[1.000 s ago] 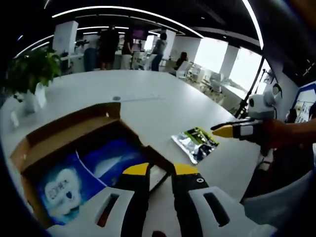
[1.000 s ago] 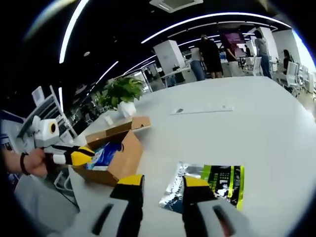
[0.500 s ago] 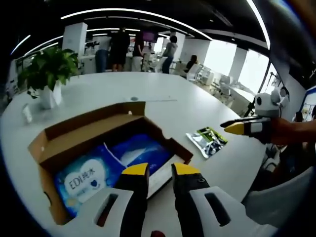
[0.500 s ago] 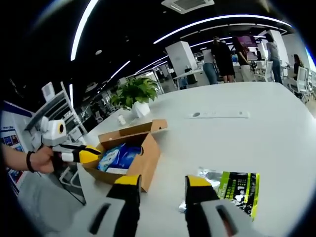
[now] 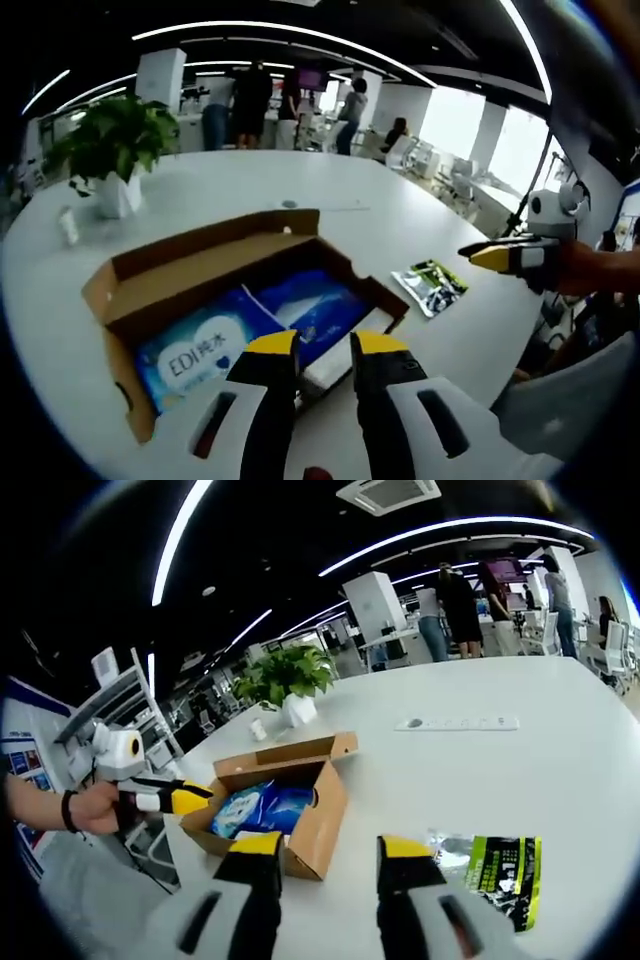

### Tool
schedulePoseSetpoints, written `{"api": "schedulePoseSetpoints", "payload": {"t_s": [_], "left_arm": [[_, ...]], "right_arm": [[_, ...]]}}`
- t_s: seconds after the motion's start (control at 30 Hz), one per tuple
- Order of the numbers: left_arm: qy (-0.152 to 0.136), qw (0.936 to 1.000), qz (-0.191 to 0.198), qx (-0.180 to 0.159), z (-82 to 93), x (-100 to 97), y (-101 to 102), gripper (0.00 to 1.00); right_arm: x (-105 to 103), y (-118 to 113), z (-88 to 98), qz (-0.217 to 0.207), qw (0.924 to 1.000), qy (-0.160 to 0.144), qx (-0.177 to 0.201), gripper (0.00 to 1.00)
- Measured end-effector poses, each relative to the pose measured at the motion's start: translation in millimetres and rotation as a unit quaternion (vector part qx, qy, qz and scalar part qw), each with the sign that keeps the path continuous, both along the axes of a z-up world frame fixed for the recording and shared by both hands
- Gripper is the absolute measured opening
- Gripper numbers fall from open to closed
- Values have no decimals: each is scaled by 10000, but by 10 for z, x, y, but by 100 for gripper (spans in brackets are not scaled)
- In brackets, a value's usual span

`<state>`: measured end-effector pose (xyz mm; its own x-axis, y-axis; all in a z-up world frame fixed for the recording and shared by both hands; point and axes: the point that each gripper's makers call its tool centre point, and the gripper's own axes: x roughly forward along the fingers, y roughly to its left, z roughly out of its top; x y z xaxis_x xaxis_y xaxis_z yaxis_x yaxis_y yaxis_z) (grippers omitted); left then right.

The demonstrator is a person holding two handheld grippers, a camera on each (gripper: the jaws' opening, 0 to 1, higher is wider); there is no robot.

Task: Operate the shoe box by opening the lid, removing the specified soft item, and placing it in the target area until the item is outside and the box remains undamaged.

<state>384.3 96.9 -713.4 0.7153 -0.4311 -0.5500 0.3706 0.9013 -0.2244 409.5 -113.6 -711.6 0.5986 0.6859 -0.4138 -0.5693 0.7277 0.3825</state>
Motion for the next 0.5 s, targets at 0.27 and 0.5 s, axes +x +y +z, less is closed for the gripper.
{"api": "schedulePoseSetpoints", "payload": {"t_s": [0.27, 0.5], "left_arm": [[38, 9999, 111, 25, -2, -53, 252, 20], [20, 9997, 235, -20, 76, -137, 350, 20]], "right_arm": [[-56, 119, 27, -11, 10000, -17, 48, 35], [-114, 244, 73, -66, 9999, -69, 144, 35]]}}
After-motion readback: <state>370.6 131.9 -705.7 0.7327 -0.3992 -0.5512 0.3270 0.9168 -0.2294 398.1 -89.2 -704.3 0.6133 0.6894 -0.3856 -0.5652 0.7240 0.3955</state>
